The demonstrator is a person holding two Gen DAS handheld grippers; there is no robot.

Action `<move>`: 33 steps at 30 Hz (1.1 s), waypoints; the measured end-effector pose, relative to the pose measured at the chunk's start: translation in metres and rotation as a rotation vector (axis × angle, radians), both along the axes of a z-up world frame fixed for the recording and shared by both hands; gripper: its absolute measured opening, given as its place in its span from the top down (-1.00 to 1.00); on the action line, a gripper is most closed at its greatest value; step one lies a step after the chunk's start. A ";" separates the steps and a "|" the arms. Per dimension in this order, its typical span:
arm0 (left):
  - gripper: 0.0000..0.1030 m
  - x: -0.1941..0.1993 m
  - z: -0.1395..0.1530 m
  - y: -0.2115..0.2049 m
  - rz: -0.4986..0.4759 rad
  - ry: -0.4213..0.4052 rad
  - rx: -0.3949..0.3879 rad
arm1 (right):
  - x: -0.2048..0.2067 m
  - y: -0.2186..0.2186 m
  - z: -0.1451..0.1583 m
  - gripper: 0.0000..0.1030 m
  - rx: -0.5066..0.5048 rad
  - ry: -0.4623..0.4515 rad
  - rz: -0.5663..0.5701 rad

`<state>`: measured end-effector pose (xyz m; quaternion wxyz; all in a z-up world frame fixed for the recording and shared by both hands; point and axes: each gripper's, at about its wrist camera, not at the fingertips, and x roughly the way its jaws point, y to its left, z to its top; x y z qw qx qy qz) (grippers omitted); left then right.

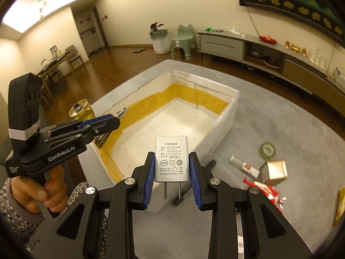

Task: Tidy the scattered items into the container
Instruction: 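Carry the charger and nail clipper with both grippers over the white box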

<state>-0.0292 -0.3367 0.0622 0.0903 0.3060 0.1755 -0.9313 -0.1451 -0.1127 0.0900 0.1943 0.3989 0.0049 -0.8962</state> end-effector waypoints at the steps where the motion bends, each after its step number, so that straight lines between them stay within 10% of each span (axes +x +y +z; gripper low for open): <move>1: 0.73 0.000 0.001 -0.003 0.001 0.000 0.000 | -0.002 -0.004 0.001 0.37 0.005 0.002 0.005; 33: 0.73 -0.069 0.006 -0.055 -0.061 -0.118 0.019 | -0.102 -0.032 -0.003 0.37 0.056 -0.042 -0.004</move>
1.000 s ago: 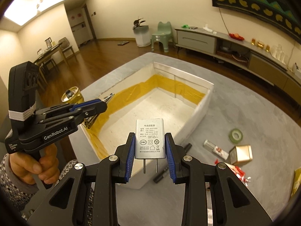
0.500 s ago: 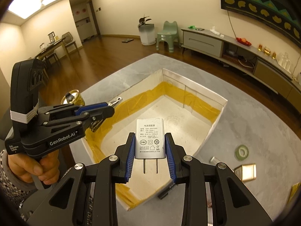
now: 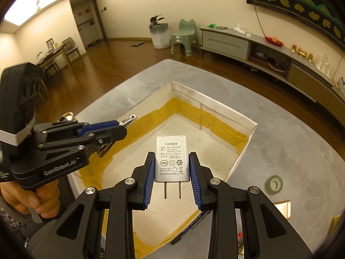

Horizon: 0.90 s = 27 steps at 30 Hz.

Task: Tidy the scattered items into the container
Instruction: 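Carry the charger and nail clipper with both grippers over the white box, then open both grippers to drop the charger and nail clipper into the box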

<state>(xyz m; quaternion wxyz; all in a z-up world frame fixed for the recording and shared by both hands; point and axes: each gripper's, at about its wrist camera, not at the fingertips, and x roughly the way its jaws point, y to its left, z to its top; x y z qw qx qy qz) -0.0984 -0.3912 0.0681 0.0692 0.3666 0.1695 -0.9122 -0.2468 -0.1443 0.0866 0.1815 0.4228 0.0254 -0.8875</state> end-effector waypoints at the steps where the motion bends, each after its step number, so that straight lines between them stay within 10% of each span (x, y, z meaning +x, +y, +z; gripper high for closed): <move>1: 0.73 -0.005 0.000 -0.001 -0.002 -0.004 0.001 | -0.004 0.001 -0.002 0.37 0.003 -0.004 -0.003; 27: 0.73 -0.101 -0.068 -0.032 0.008 -0.220 0.103 | -0.091 0.001 -0.068 0.36 0.165 -0.158 0.021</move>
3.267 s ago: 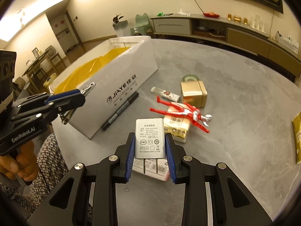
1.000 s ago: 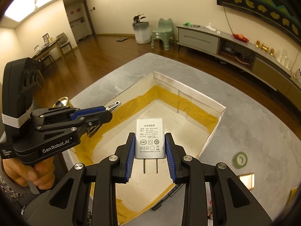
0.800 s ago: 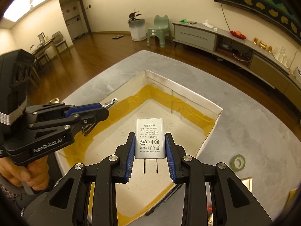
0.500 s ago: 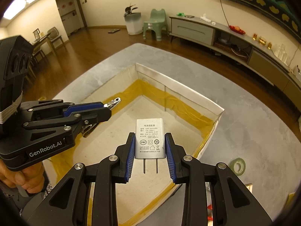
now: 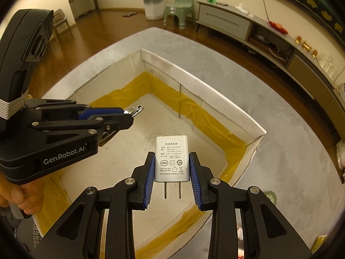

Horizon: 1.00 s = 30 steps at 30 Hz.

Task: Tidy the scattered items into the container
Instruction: 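Open both grippers to drop the charger and nail clipper into the box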

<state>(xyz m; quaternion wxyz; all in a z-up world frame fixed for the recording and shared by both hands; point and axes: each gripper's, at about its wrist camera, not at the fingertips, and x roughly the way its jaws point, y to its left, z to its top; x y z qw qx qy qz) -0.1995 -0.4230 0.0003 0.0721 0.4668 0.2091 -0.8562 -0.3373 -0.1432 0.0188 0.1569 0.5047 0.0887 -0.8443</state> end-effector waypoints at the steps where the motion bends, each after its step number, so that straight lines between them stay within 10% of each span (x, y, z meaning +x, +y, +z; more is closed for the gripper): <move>1: 0.73 -0.002 -0.002 0.000 -0.002 -0.006 -0.003 | -0.002 0.000 -0.002 0.36 0.005 -0.007 0.002; 30: 0.70 0.037 0.037 0.033 -0.026 0.036 -0.108 | 0.055 0.001 0.018 0.34 -0.127 0.002 0.010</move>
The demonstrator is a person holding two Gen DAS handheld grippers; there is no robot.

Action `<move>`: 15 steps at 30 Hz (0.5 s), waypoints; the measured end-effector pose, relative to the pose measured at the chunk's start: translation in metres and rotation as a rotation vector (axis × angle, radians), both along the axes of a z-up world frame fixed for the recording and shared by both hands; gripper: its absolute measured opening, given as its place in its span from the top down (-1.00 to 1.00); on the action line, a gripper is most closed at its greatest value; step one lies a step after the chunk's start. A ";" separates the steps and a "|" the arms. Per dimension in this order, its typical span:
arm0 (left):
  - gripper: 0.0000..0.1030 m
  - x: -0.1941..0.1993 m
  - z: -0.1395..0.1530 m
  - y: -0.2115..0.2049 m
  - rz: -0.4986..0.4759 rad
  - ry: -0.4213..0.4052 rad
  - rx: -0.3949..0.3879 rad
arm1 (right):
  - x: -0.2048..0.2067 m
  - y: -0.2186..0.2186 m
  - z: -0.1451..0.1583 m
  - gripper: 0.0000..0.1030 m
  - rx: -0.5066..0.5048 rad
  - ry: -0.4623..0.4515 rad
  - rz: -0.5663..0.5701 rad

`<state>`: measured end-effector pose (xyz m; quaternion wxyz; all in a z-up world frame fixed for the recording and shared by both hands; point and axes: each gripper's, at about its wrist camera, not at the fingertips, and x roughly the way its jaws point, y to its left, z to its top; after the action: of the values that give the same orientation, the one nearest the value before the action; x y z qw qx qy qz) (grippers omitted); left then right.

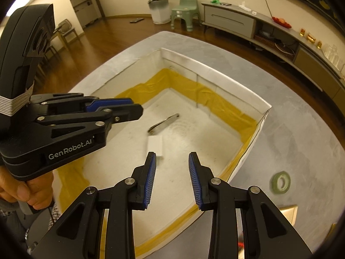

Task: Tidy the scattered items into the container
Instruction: 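Open both grippers to drop the charger and nail clipper into the box, then move both grippers back toward the remaining items on the table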

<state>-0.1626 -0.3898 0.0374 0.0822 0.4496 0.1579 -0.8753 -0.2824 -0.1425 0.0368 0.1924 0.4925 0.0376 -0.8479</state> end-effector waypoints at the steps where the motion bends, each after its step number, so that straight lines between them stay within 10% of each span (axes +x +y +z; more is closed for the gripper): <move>1: 0.70 0.003 0.002 0.002 -0.001 0.002 -0.001 | 0.004 -0.001 0.002 0.34 -0.005 0.002 0.003; 15: 0.70 0.043 0.020 0.030 -0.007 0.019 -0.045 | 0.054 -0.004 0.020 0.34 -0.062 0.026 0.034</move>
<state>-0.1195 -0.3600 0.0573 0.0878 0.4399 0.1376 -0.8831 -0.2286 -0.1468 0.0572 0.2215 0.4747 0.0222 -0.8515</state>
